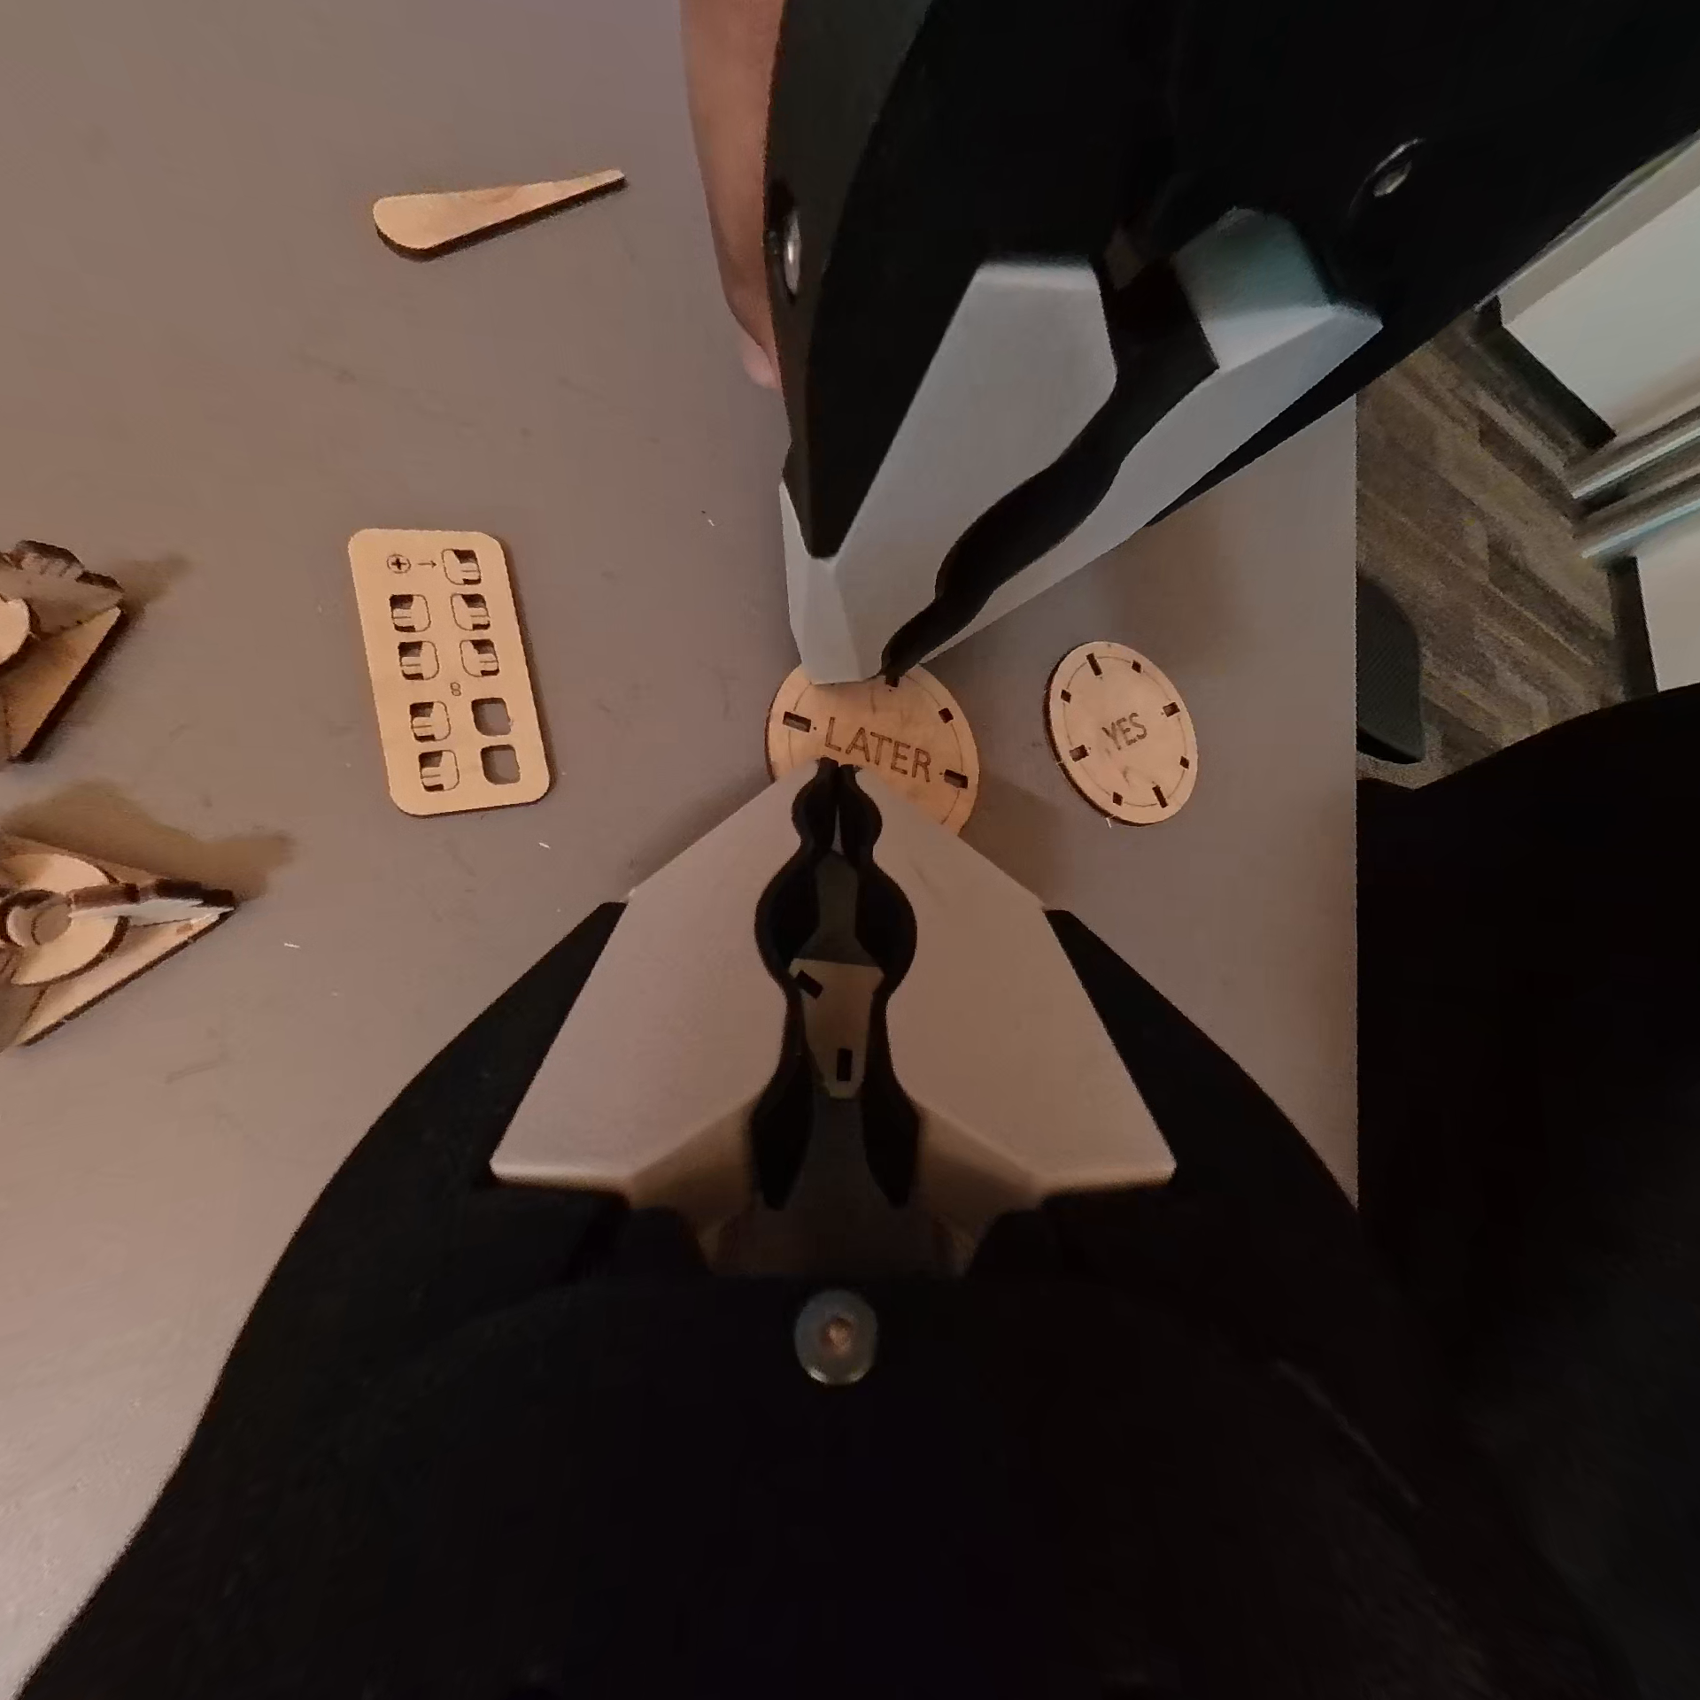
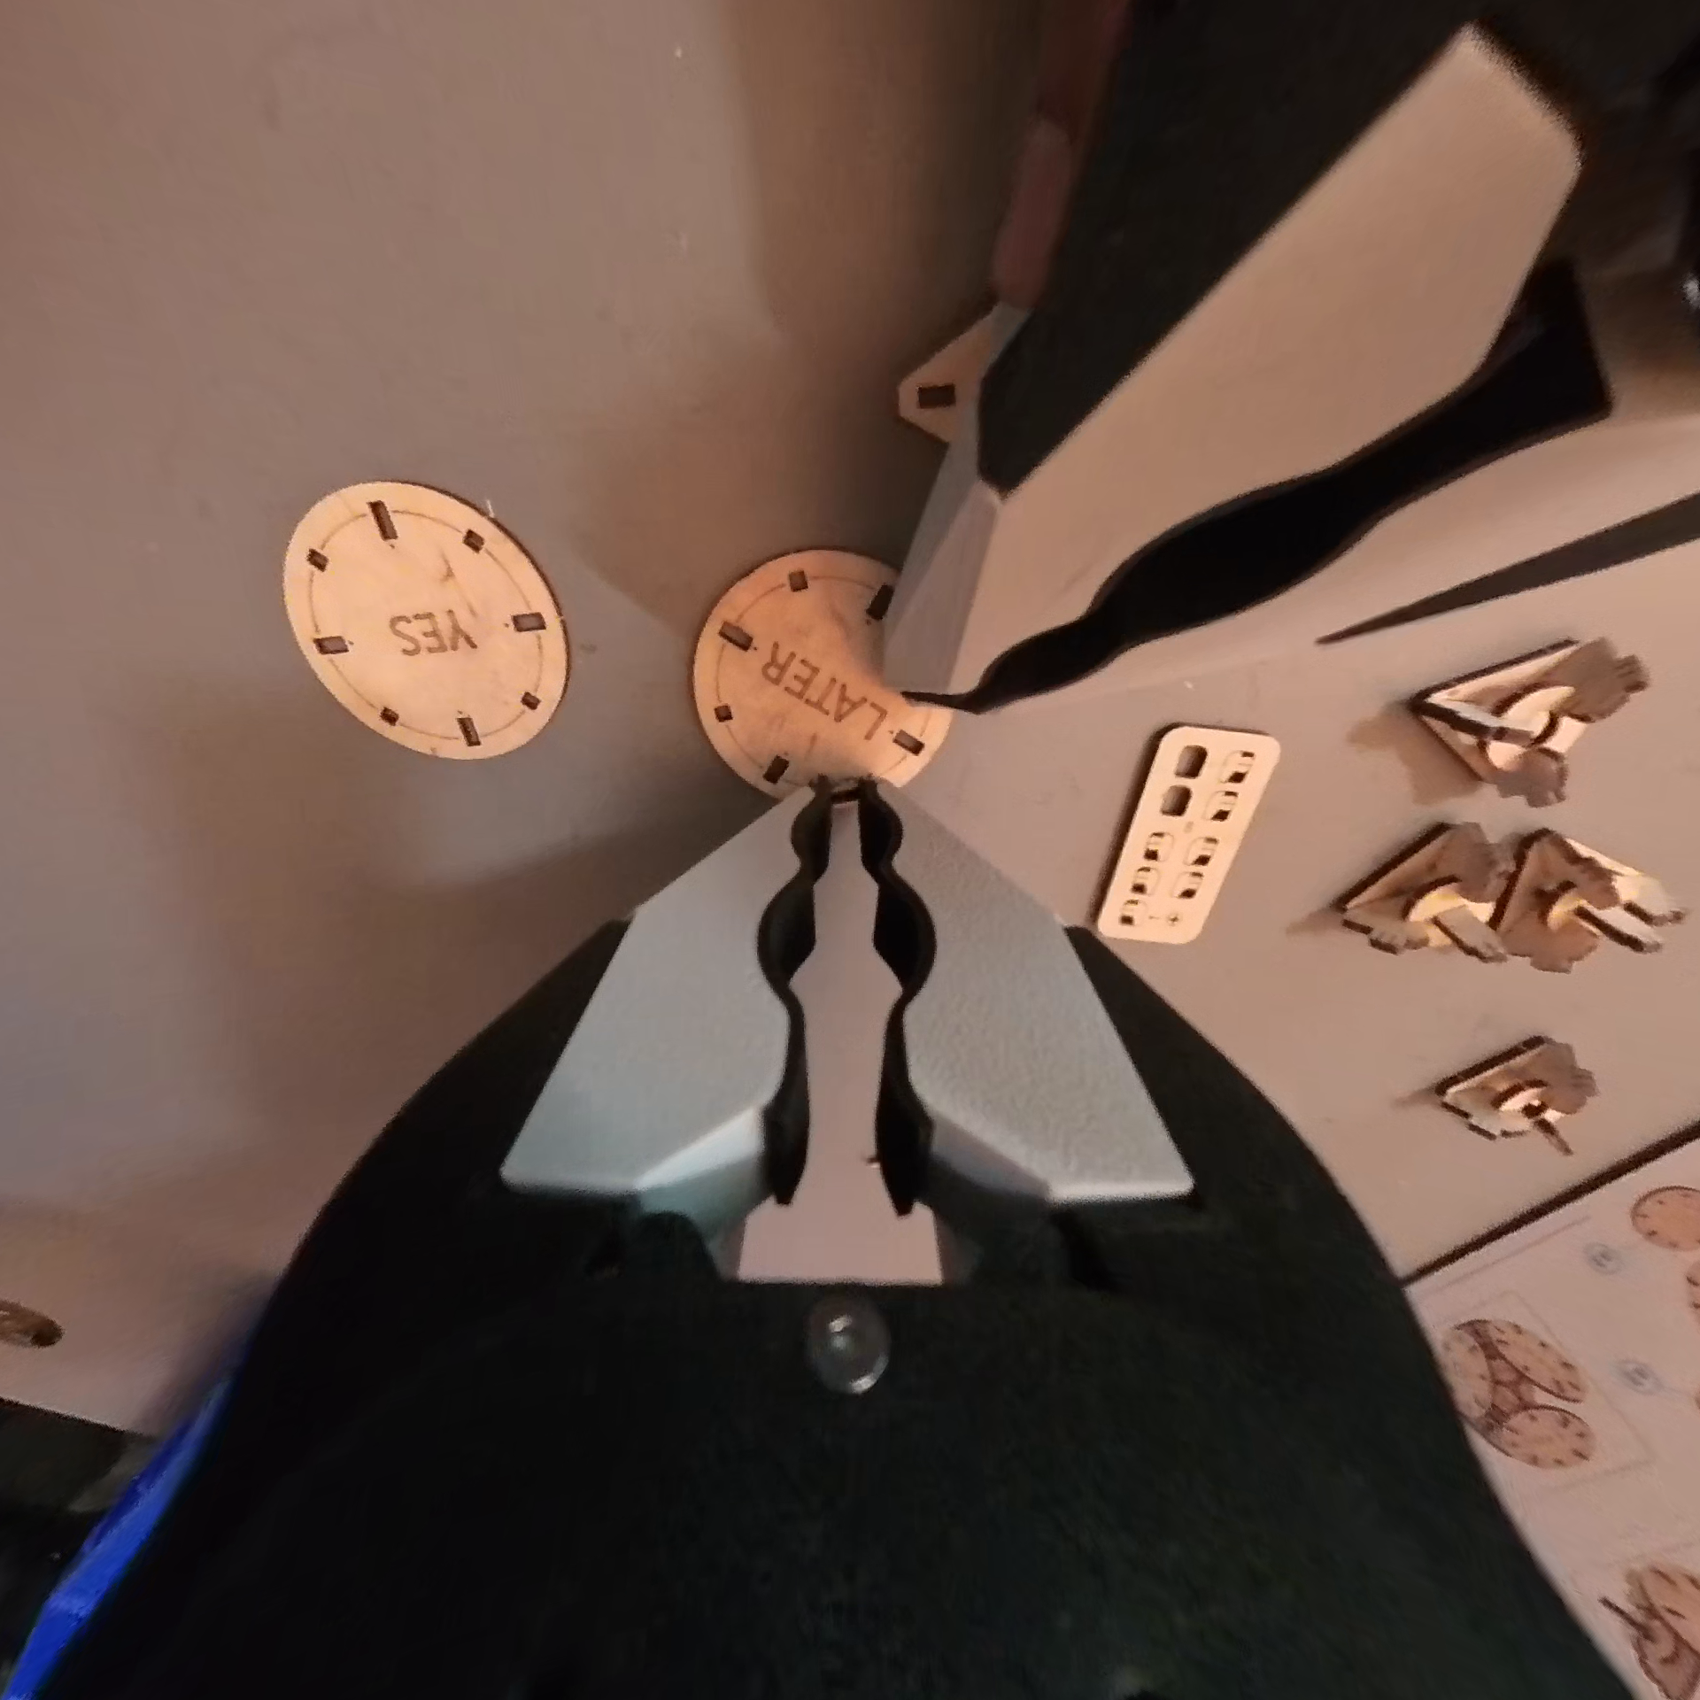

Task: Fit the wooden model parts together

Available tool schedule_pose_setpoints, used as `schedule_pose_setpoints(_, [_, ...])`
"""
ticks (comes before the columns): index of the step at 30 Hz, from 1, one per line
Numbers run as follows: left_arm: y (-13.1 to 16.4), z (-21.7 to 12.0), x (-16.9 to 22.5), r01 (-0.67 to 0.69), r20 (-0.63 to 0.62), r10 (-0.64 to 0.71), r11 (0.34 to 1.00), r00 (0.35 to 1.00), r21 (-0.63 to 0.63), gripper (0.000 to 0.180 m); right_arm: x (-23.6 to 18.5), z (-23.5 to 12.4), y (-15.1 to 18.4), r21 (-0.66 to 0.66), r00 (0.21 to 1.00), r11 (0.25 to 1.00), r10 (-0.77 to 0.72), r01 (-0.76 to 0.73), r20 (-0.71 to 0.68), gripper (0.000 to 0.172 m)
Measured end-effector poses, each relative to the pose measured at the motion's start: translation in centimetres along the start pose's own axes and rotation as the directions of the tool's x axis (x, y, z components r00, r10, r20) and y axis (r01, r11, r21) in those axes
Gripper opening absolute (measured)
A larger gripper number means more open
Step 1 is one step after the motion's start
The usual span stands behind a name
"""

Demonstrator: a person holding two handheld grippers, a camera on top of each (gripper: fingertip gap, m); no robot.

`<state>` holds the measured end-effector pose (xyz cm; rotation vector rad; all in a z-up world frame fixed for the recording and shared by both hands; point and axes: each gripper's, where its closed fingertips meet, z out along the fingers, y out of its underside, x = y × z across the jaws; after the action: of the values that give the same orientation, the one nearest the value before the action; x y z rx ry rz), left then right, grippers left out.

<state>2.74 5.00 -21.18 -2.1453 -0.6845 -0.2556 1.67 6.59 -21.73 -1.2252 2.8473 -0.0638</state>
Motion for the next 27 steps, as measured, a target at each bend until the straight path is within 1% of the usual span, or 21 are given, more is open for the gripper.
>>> schedule_pose_setpoints(5, [0.0, 0.0, 0.0, -0.001, 0.001, 0.001, 1.0, 1.0, 0.0, 0.0, 0.0, 0.0, 0.0, 0.001, 0.999, 1.0, 0.013, -0.012, -0.031, 0.004])
schedule_pose_setpoints(8, [0.0, 0.0, 0.0, -0.004, 0.004, 0.004, 1.0, 1.0, 0.0, 0.0, 0.1, 0.0, 0.0, 0.016, 0.996, 0.997, 0.078, -0.077, -0.036, 0.005])
schedule_pose_setpoints(9, [0.0, 0.0, 0.0, -0.01, 0.009, 0.01, 1.0, 1.0, 0.0, 0.0, 0.0, 0.0, 0.0, 0.02, 0.994, 0.994, 0.104, -0.103, -0.029, 0.008])
schedule_pose_setpoints(10, [0.0, 0.0, 0.0, -0.016, 0.014, 0.016, 1.0, 1.0, 0.0, 0.0, -0.3, 0.0, 0.0, 0.028, 0.992, 0.992, 0.122, -0.121, -0.015, 0.016])
schedule_pose_setpoints(12, [0.0, 0.0, 0.0, -0.021, 0.018, 0.021, 1.0, 1.0, -0.001, 0.0, -0.4, -0.2, -0.3, 0.063, 0.989, 0.988, 0.144, -0.142, -0.018, 0.017])
schedule_pose_setpoints(15, [0.0, 0.0, 0.0, -0.011, 0.008, 0.011, 1.0, 1.0, 0.0, 0.0, 0.0, -0.9, -0.5, 0.117, 0.978, 0.975, 0.198, -0.19, -0.063, 0.019])
schedule_pose_setpoints(17, [0.0, 0.0, 0.0, -0.008, 0.005, 0.008, 1.0, 1.0, 0.001, 0.0, 0.8, -1.8, -0.6, 0.173, 0.954, 0.951, 0.277, -0.256, -0.113, 0.013])
schedule_pose_setpoints(19, [0.0, 0.0, 0.0, -0.008, 0.006, 0.008, 1.0, 1.0, 0.001, 0.0, 1.8, -2.5, -0.5, 0.236, 0.909, 0.911, 0.381, -0.338, -0.17, 0.0])
schedule_pose_setpoints(21, [0.0, 0.0, 0.0, -0.006, 0.003, 0.006, 1.0, 1.0, 0.0, 0.0, 1.8, -2.5, -0.4, 0.27, 0.862, 0.864, 0.478, -0.425, -0.171, 0.0])
schedule_pose_setpoints(23, [0.0, 0.0, 0.0, -0.004, 0.002, 0.004, 1.0, 1.0, 0.0, 0.0, 1.2, -1.8, -0.2, 0.264, 0.826, 0.828, 0.543, -0.495, -0.153, 0.0])
schedule_pose_setpoints(27, [0.0, 0.0, 0.0, -0.002, -0.001, 0.002, 1.0, 1.0, 0.0, 0.0, 0.6, -1.5, -0.2, 0.281, 0.78, 0.79, 0.6, -0.545, -0.177, 0.0])
